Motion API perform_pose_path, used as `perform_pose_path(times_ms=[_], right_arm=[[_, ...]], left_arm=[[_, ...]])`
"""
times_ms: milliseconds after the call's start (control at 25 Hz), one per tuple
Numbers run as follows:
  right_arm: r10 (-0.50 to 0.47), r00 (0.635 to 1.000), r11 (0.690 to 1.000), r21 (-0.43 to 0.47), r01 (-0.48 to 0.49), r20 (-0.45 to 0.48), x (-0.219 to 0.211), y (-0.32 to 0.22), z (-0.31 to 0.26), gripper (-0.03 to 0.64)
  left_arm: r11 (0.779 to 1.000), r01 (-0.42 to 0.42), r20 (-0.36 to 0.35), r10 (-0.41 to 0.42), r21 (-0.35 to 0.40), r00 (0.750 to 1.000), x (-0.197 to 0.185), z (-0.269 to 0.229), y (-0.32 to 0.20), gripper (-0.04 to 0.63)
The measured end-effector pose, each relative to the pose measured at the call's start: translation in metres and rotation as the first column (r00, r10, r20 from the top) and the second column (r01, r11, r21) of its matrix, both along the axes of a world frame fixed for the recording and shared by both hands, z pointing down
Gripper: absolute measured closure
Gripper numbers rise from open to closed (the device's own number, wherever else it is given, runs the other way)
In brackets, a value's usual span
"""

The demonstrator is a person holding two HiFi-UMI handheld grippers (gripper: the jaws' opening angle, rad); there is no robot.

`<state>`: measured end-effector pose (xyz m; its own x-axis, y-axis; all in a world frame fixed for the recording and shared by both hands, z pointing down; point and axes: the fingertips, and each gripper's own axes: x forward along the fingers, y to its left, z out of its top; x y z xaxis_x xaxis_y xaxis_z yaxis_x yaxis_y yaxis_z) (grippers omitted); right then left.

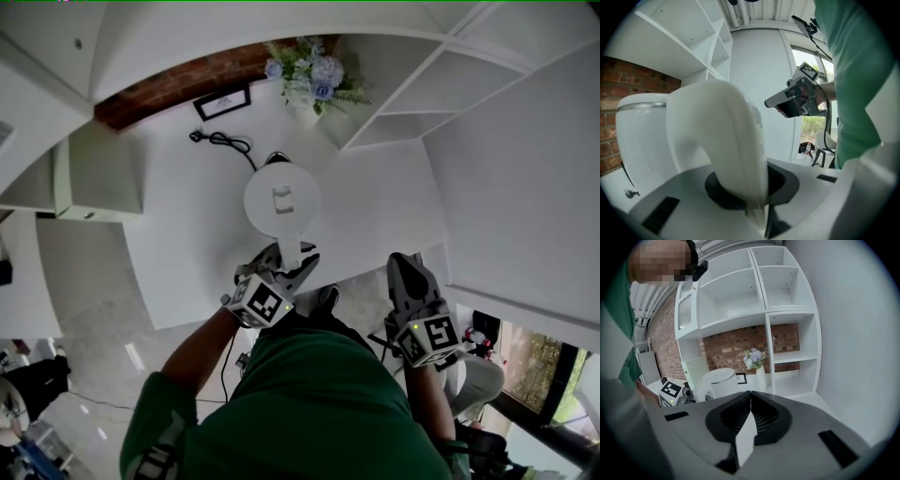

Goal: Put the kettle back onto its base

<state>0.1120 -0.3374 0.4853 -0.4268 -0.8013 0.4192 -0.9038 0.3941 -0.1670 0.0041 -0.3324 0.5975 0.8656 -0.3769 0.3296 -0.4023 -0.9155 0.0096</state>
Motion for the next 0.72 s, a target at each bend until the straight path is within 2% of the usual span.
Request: perform_pose_path(times_ms=[160,320,520,640,720], right_arm=[[-0.042,0.998,0.999,0.029,0.04,0.041,0.009,-0.008,-0.004,0.595],[-0.081,0.995,0.996,0.033,0.079,0.065,0.031,-0.012,-0.003,0.595],[-0.098,0.983,0.995,0.029,0.095,0.152,0.053,-0.027,-0.004,0.595],[-0.138,0.97,0.99,0.04,0.133,0.198,0.051,-0.032,-0.004,0.595],[-0.162,0.97,0.987,0.032,0.159,0.182,0.051,-0.032,0.002,0.595]], left_arm=[[0.999,0.054,0.016,-0.054,0.008,0.998,0.003,0.008,0.002,0.523],[0.989,0.149,0.037,-0.15,0.016,0.988,0.008,0.013,-0.001,0.523],[0.95,0.298,0.08,-0.291,-0.091,0.953,0.011,0.014,-0.009,0.514],[0.926,0.352,0.144,-0.334,-0.133,0.932,0.007,0.02,-0.008,0.514],[0.926,0.364,0.235,-0.333,-0.103,0.913,0.003,0.03,-0.005,0.499]])
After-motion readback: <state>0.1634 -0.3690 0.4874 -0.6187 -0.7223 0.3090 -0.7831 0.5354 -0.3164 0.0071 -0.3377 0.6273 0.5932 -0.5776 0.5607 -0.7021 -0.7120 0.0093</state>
